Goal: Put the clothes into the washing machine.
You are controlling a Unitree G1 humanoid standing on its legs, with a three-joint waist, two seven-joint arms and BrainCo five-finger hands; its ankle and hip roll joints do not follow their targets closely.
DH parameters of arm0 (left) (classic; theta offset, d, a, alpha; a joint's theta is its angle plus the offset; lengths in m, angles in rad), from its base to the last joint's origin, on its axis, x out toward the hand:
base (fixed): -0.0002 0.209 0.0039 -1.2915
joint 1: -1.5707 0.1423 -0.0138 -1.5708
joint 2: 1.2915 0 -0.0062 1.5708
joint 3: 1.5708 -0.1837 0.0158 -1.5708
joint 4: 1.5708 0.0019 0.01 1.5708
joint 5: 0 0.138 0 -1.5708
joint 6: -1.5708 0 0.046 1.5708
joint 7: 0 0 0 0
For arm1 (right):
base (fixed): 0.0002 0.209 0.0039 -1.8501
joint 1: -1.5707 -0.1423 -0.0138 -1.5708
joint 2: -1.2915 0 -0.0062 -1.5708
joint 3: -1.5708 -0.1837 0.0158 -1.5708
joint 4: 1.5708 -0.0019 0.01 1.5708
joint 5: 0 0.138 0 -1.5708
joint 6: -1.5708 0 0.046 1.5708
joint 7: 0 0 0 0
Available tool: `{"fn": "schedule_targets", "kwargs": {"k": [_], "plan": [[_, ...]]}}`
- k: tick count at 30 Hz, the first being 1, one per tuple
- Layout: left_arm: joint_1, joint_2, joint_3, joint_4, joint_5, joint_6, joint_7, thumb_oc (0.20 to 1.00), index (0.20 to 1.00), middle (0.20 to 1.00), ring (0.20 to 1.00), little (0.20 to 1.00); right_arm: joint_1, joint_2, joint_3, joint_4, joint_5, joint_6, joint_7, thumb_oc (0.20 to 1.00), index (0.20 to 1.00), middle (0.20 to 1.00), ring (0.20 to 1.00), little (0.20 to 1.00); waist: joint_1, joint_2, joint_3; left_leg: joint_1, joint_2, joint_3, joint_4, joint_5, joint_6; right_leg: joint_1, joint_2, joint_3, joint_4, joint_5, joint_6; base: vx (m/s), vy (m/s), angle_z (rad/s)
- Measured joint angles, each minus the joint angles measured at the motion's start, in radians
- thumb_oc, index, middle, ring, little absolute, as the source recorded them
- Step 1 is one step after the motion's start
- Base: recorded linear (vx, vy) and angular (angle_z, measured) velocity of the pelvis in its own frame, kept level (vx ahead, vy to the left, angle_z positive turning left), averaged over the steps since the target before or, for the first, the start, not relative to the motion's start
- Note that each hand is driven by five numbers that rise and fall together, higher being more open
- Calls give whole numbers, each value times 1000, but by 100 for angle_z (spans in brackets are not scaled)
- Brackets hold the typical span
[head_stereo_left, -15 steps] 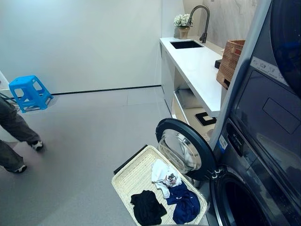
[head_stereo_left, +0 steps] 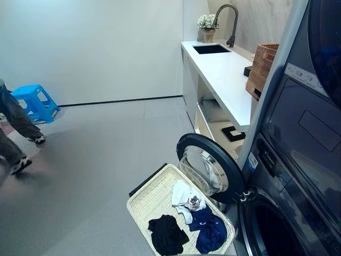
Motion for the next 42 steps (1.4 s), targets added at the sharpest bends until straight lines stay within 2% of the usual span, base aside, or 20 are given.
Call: {"fn": "schedule_targets", "kwargs": {"k": [12,18,21,24,27,30,34,37,39,42], "plan": [[-4,0,1,0,-2,-11,4,1000,1000,1000,1000,1000,-2,0,0,-1,0,0,0,1000,1000,1000,1000,1000,1,-2,15,-1,0,0,0,-1,0,-1,0,0,0,-1,2,14,-1,0],[-10,1,7,-14,-80,-81,63,1000,1000,1000,1000,1000,-19,-3,1,-5,2,-1,1,1000,1000,1000,1000,1000,2,-5,38,-13,1,-1,0,2,-4,-12,1,0,0,-1,2,-7,-1,0],[-32,1,9,-42,-143,-144,124,1000,1000,1000,1000,1000,-42,-12,30,-19,19,-7,-1,1000,1000,1000,1000,1000,3,5,59,-53,3,-7,5,9,-4,-49,2,-3,0,5,0,-148,-6,3],[-92,1,21,-85,-201,-206,200,1000,1000,1000,1000,1000,-98,-20,43,-21,55,-18,-4,1000,1000,1000,1000,1000,4,11,114,-119,4,-15,17,30,-5,-115,7,-6,2,26,-7,-149,-16,5],[-177,4,58,-180,-227,-277,313,1000,1000,1000,1000,1000,-159,-36,52,-43,103,-28,-25,1000,1000,1000,1000,1000,4,29,213,-189,2,-38,17,60,-1,-171,9,-23,1,50,-13,-112,6,17],[-225,28,87,-259,-238,-340,397,1000,1000,1000,1000,1000,-212,-40,52,-47,131,-46,-43,1000,1000,1000,1000,1000,5,35,278,-225,1,-45,17,71,0,-206,9,-26,1,58,-12,-63,34,9],[-262,64,85,-318,-224,-381,484,1000,1000,1000,1000,1000,-228,-45,54,-49,154,-54,-48,1000,1000,1000,1000,1000,8,44,320,-250,-3,-57,20,73,0,-225,8,-27,1,57,-11,-71,-2,7],[-343,103,77,-373,-173,-409,566,1000,1000,1000,1000,1000,-273,-72,71,-48,183,-58,-49,1000,1000,1000,1000,1000,19,52,381,-323,-1,-61,56,77,2,-292,9,-28,40,56,-12,-78,-43,6],[-446,138,50,-400,-95,-412,637,1000,1000,1000,1000,1000,-320,-87,75,-48,209,-58,-50,1000,1000,1000,1000,1000,29,40,435,-365,-1,-61,89,78,3,-349,5,-26,105,36,-14,-70,-46,1],[-535,204,-13,-452,7,-412,683,1000,1000,1000,1000,1000,-370,-87,86,-49,229,-59,-49,1000,1000,1000,1000,1000,32,19,462,-434,0,-64,121,83,9,-446,-3,-25,209,-1,-15,-60,-41,7]]}}
